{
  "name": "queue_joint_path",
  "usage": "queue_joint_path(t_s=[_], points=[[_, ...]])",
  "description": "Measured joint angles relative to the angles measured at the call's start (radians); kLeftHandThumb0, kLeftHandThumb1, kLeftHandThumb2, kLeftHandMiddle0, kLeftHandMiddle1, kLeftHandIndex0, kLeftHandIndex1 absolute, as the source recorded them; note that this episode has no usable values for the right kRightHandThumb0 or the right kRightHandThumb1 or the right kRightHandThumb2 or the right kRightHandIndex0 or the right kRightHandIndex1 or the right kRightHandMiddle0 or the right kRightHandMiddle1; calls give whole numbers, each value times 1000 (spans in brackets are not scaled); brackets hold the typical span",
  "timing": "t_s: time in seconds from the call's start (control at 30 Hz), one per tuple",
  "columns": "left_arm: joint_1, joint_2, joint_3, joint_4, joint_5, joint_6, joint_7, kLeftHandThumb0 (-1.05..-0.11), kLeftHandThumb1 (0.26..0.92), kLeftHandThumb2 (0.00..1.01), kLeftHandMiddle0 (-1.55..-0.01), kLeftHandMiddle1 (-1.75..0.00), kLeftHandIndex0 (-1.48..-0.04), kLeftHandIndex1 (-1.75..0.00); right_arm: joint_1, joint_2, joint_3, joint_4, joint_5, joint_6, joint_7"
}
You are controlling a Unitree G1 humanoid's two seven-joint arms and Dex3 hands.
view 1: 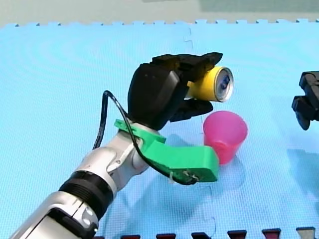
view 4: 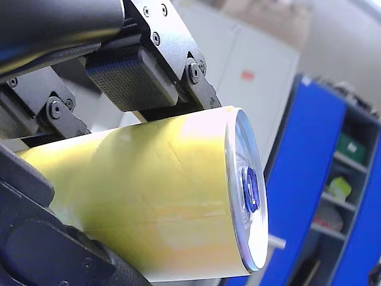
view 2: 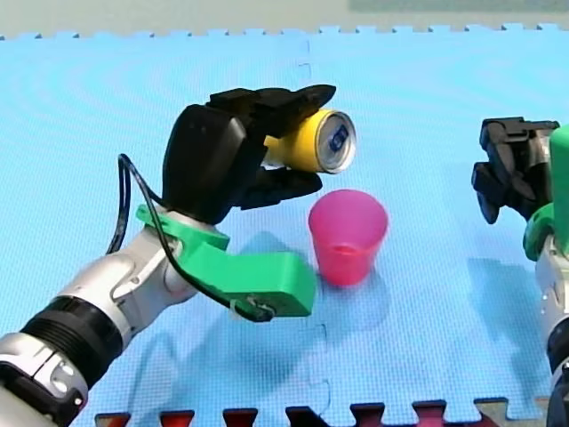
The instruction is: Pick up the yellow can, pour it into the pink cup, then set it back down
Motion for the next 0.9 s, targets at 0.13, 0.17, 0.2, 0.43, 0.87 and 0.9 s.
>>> queue_joint_path(t_s=[0.13, 0.17, 0.2, 0.43, 0.87, 0.9], points=[[-32, 21, -37, 11, 35, 12, 41, -298, 834, 4, -1382, -71, -1162, -1, 1, 0, 1, 2, -3, -7, -1], [-36, 24, -46, 13, 41, 16, 46, -293, 835, 3, -1384, -74, -1151, 0, 1, 0, 1, 2, -3, -8, -2], [-38, 27, -53, 15, 46, 20, 51, -287, 836, 3, -1383, -76, -1141, 0, 1, 0, 1, 3, -4, -8, -2], [-58, 41, -103, 34, 83, 56, 97, -273, 840, 2, -1353, -89, -1115, 0, 1, 0, 4, 4, -7, -10, -8], [-80, 36, -154, 78, 107, 110, 181, -272, 844, 1, -1313, -111, -1120, -2, 1, 3, 5, 4, -7, -14, -10], [-81, 36, -157, 80, 108, 113, 185, -272, 844, 1, -1312, -113, -1120, -2, 1, 3, 5, 4, -7, -14, -10]])
